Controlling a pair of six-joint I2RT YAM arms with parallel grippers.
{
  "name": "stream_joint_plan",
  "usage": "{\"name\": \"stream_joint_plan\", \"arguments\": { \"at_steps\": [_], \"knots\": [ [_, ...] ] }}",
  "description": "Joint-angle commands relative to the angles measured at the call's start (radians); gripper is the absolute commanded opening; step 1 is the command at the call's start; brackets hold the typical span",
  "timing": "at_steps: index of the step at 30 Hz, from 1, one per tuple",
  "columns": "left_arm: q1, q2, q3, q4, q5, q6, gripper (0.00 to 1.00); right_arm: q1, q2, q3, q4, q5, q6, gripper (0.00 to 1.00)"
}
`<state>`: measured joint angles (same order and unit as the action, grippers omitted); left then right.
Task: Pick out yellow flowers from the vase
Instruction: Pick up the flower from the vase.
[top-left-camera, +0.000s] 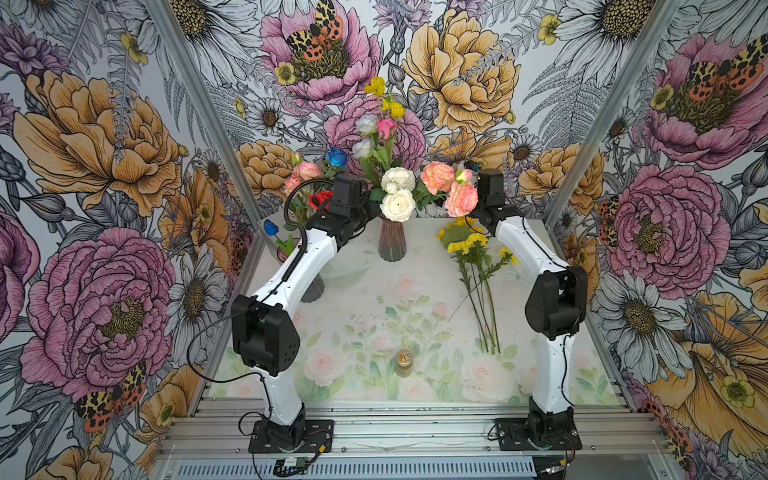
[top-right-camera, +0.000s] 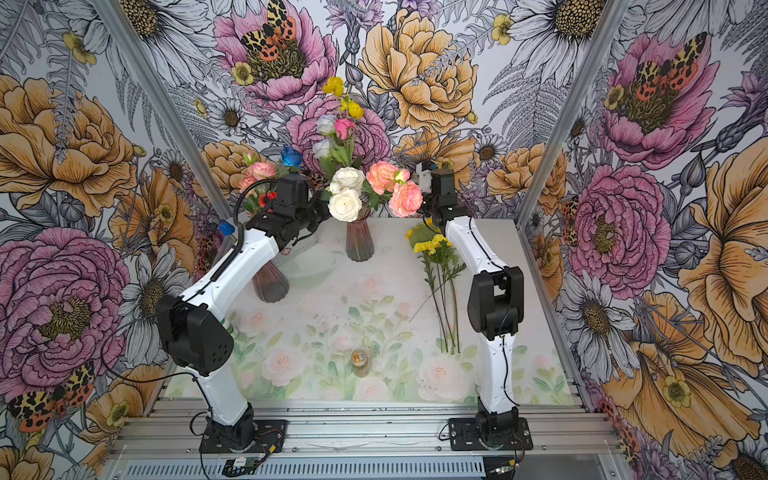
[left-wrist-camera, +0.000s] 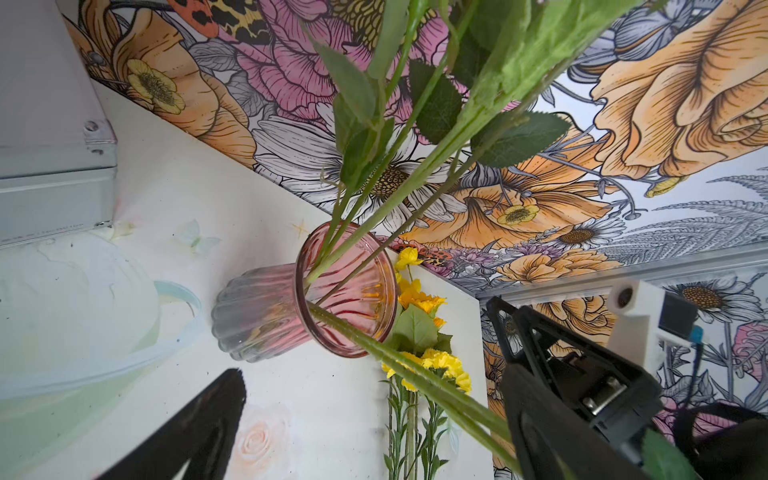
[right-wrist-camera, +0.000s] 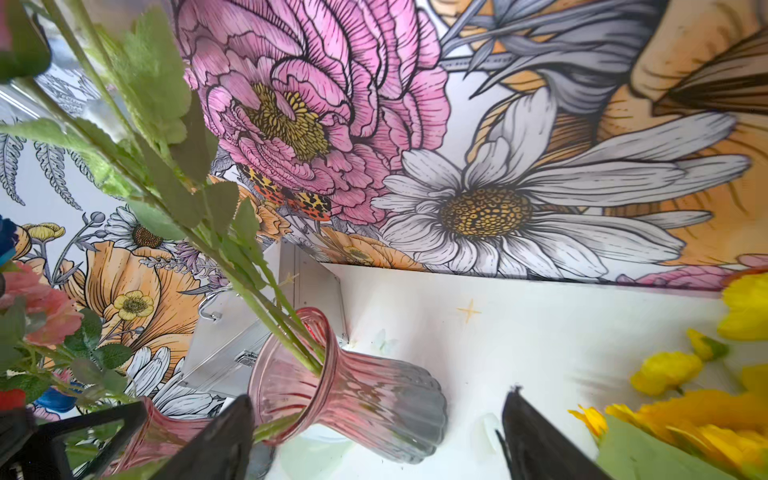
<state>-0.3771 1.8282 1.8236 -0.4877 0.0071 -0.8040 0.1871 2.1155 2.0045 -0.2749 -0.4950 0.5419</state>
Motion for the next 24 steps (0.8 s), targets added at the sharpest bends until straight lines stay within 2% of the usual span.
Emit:
{"name": "stream_joint_plan", "arguments": {
  "at_steps": [1, 3, 7, 17, 24],
  "knots": [
    [-0.004, 0.008, 0.02, 0.008, -0.044, 0.032, 0.98, -0.023, -0.064, -0.055, 0.012, -0.007, -0.039, 0.93],
    [-0.005, 0.02, 0.03, 0.006, -0.051, 0.054, 0.95, -0.037, -0.079, -0.085, 0.013, -0.007, -0.043, 0.93],
    [0.013, 0.075, 0.072, 0.004, -0.03, 0.068, 0.82, -0.053, -0.102, -0.129, 0.02, -0.025, -0.039, 0.93],
    [-0.002, 0.194, 0.206, -0.011, -0.052, 0.224, 0.72, -0.081, -0.174, -0.235, 0.048, -0.017, -0.053, 0.93],
    [-0.015, 0.31, 0.376, -0.069, -0.089, 0.339, 0.68, -0.096, -0.203, -0.291, 0.075, -0.014, -0.054, 0.92]
  ]
}}
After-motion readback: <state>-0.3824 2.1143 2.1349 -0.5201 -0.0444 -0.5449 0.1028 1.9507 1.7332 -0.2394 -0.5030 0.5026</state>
